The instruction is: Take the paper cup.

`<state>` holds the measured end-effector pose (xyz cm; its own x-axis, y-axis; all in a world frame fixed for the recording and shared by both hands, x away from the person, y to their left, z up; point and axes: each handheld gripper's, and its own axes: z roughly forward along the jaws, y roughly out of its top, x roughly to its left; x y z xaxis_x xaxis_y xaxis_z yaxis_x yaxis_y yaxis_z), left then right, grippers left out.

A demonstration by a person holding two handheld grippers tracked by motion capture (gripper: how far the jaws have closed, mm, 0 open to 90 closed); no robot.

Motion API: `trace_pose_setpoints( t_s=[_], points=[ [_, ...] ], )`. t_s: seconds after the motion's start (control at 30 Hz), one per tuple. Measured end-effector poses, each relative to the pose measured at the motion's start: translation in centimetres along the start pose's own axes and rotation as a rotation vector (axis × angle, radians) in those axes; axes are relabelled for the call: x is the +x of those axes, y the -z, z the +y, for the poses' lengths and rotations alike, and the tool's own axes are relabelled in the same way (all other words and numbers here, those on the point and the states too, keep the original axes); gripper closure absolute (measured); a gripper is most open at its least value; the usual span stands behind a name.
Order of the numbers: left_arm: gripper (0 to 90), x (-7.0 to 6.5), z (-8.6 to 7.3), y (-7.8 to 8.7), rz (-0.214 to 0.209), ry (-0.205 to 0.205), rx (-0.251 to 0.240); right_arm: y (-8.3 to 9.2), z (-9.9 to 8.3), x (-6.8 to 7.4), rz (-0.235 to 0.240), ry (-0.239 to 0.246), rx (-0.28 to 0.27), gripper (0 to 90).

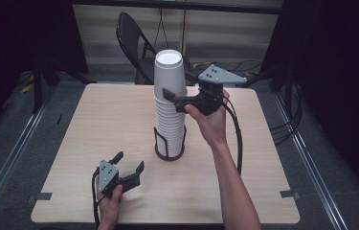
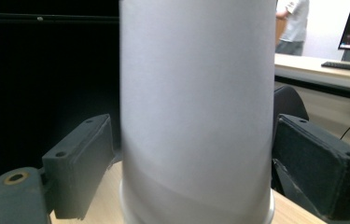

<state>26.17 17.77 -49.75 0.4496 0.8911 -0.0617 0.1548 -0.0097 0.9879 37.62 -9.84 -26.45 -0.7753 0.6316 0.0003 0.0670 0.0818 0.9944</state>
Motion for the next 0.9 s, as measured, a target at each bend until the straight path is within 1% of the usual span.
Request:
trace_pose_setpoints(
  t_s=[0.2, 0.3, 0.37, 0.5, 0.57, 0.67, 0.73, 0.9],
  points=[
    [16.9, 0.0, 0.0, 0.0, -0.001, 0.0, 0.0, -1.2, 0.3, -0.1, 0.005, 0.003, 0.019, 10.9],
    [16.9, 0.0, 0.0, 0.0, -0.002, 0.001, -0.001, -1.8, 0.4, -0.2, 0.011, -0.007, 0.027, 10.5],
    [16.9, 0.0, 0.0, 0.0, -0.002, 0.001, -0.001, -2.2, 0.4, -0.2, 0.011, -0.005, 0.036, 10.6],
    [16.9, 0.1, 0.0, 0.0, -0.003, 0.002, -0.002, -2.9, 0.4, -0.1, 0.004, -0.007, 0.05, 10.3],
    [16.9, 0.1, 0.0, 0.0, -0.003, 0.002, -0.002, -3.3, 0.3, 0.0, -0.003, 0.001, 0.061, 10.2],
    [16.9, 0.1, 0.0, 0.0, -0.003, 0.002, -0.001, -3.6, 0.1, -0.1, -0.003, -0.001, 0.067, 10.4],
    [16.9, 0.0, 0.0, 0.0, -0.002, 0.001, -0.002, -3.7, 0.1, -0.1, 0.005, -0.011, 0.074, 11.0],
    [16.9, 0.0, 0.0, 0.0, -0.002, 0.001, -0.002, -3.7, 0.2, -0.1, -0.001, 0.002, 0.076, 12.4]
  ],
)
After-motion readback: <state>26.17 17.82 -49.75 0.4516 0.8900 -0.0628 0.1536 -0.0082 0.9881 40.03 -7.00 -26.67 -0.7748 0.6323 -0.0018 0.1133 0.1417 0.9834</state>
